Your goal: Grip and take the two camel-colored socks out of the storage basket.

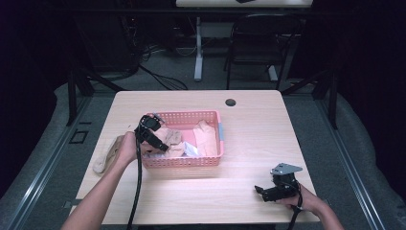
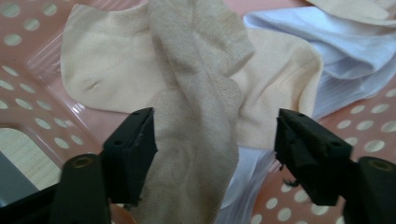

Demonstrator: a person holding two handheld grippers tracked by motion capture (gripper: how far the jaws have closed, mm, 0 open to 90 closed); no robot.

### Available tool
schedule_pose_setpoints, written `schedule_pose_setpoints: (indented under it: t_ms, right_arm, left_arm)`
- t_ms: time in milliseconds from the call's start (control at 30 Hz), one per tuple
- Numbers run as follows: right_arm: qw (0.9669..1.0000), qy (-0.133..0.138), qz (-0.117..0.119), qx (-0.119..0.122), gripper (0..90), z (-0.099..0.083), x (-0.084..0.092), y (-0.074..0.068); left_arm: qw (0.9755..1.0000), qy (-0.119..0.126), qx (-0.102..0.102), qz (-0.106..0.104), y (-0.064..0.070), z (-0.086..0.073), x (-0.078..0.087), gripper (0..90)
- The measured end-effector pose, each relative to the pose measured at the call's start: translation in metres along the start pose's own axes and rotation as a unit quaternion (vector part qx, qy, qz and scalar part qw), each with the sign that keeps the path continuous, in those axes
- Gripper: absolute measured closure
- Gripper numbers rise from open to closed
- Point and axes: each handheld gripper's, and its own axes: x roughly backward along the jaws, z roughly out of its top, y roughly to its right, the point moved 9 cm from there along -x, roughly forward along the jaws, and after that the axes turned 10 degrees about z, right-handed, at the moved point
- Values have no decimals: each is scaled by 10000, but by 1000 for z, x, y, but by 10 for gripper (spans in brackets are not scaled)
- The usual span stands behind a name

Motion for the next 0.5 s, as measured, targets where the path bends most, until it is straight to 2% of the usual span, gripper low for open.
schedule_pose_setpoints:
  t_ms: [100,167,333,500]
  right_arm:
    - [10000,-2,10,6,0,0,0,0]
    - [10000,-7,9,7,0,0,0,0]
    - [10000,-3,-3,2,0,0,0,0]
    - [10000,-1,-3,3,0,0,0,0]
  left_arm:
    - [10000,-20,10,35,1,0,-3,367]
    - [9999,-11,24,137,-1,-1,-4,415]
    - [9999,-20,44,108,-2,-3,-6,489]
    - [9998,-137,-18,124,-1,-6,-8,608]
